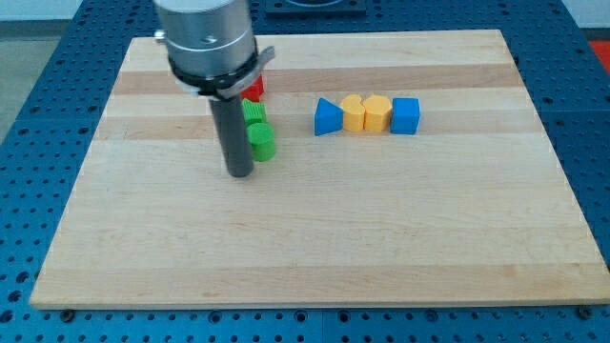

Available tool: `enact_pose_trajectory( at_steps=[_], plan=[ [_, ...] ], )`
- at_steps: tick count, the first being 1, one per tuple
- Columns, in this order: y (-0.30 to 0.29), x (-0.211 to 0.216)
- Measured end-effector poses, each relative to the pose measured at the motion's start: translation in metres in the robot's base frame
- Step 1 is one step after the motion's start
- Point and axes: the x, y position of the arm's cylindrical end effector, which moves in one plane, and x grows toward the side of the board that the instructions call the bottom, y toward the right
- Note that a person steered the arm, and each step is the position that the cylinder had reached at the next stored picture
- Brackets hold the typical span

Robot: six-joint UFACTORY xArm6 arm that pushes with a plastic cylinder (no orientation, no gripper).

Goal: Arrange the group of blocks in a line

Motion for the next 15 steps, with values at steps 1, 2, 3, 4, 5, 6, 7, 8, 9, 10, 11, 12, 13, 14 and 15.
enact_pose_trajectory(
  at_steps=[1,2,3,4,5,6,7,8,9,10,11,12,13,14,15],
  plan=[
    [-0.044,-0.024],
    [-0.061,-0.092],
    [-0.061,-0.125],
    [-0.059,-0.164],
    [-0.058,-0.164],
    [-0.035,-0.162],
    [-0.021,-0.153],
    [-0.008,-0.142],
    [-0.008,-0.141],
    [-0.012,-0.141],
    [-0.041,-0.151],
    [-0.060,-0.169],
    [-0.059,-0.231],
    [-0.059,-0.245],
    [-0.048,-0.243]
  ],
)
